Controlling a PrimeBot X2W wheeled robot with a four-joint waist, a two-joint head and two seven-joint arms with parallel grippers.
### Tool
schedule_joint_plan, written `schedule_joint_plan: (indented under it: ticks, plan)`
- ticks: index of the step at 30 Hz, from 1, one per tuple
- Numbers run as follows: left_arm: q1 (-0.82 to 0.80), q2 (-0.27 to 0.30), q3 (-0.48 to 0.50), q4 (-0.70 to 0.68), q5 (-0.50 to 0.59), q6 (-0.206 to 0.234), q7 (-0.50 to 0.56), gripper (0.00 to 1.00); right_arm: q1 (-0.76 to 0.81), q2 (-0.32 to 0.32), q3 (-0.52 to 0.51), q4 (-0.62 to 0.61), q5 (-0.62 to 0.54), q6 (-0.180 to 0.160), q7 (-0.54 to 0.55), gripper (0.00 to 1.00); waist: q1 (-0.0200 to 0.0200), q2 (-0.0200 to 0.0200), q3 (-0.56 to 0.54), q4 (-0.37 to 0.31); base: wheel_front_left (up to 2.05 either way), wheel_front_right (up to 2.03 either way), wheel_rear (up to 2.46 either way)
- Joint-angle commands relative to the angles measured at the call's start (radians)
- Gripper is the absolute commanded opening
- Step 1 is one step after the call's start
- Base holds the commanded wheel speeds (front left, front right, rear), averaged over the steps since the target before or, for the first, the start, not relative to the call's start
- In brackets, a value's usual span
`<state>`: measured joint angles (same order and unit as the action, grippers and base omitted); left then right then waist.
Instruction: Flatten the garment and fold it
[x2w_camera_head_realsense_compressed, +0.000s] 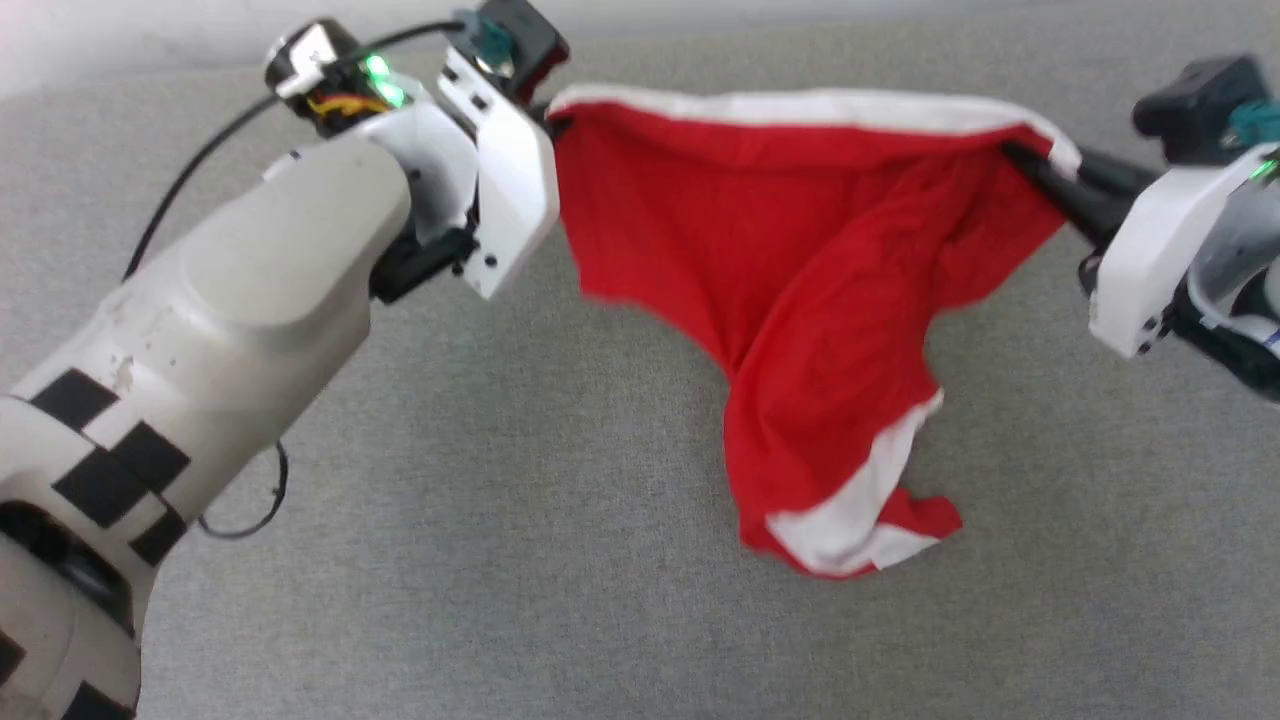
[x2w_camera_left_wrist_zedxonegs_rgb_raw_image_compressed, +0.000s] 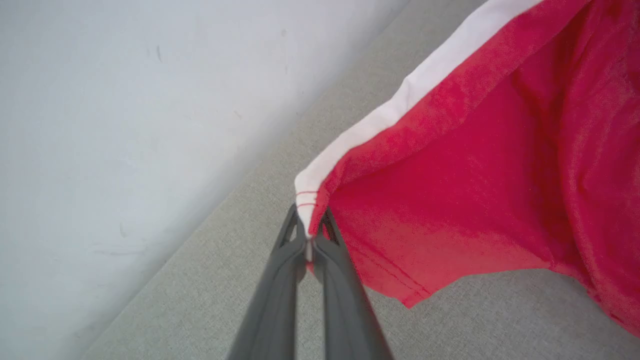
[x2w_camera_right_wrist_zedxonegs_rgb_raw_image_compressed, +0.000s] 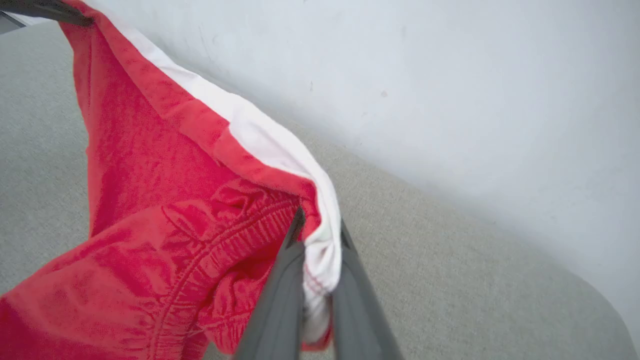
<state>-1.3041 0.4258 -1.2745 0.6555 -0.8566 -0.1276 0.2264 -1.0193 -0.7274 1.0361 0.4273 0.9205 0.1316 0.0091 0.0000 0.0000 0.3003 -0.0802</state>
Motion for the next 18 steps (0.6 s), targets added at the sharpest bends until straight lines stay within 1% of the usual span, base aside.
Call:
schedule_joint_plan:
  ticks: [1,3,6,9,13,14,18]
  plan:
    - [-0.032,-0.006,0.013,0.018,0.0,-0.003,-0.054,0.0,-0.03,-0.008,-0.006,-0.012,-0.013,-0.001,-0.037,0.0,0.0,0.0,-0.058,0.009,0.0,0.0,0.0]
    - [-0.058,-0.008,0.03,0.038,0.007,-0.003,-0.116,0.0,-0.061,-0.015,-0.013,-0.02,-0.032,-0.001,-0.07,0.0,0.0,0.0,-0.073,0.016,0.0,0.0,0.0]
    - [-0.107,-0.014,0.062,0.061,0.022,0.009,-0.197,0.0,-0.117,-0.019,-0.038,-0.023,-0.06,-0.001,-0.104,0.0,0.0,0.0,-0.081,0.029,0.0,0.0,0.0]
    - [-0.167,-0.017,0.095,0.071,0.043,0.043,-0.268,0.0,-0.192,-0.012,-0.078,-0.003,-0.103,-0.001,-0.125,0.0,0.0,0.0,-0.07,0.043,0.0,0.0,0.0]
    - [-0.263,-0.007,0.145,0.091,0.066,0.091,-0.352,0.0,-0.313,0.017,-0.127,0.045,-0.186,-0.001,-0.135,0.0,0.0,0.0,-0.021,0.059,0.0,0.0,0.0]
    - [-0.263,-0.007,0.145,0.091,0.066,0.091,-0.352,0.0,-0.313,0.017,-0.127,0.045,-0.186,-0.001,-0.135,0.0,0.0,0.0,-0.021,0.059,0.0,0.0,0.0]
    - [-0.366,0.004,0.185,0.125,0.09,0.126,-0.412,0.0,-0.453,0.058,-0.171,0.114,-0.296,-0.001,-0.156,0.0,0.0,0.0,0.055,0.072,0.0,0.0,0.0]
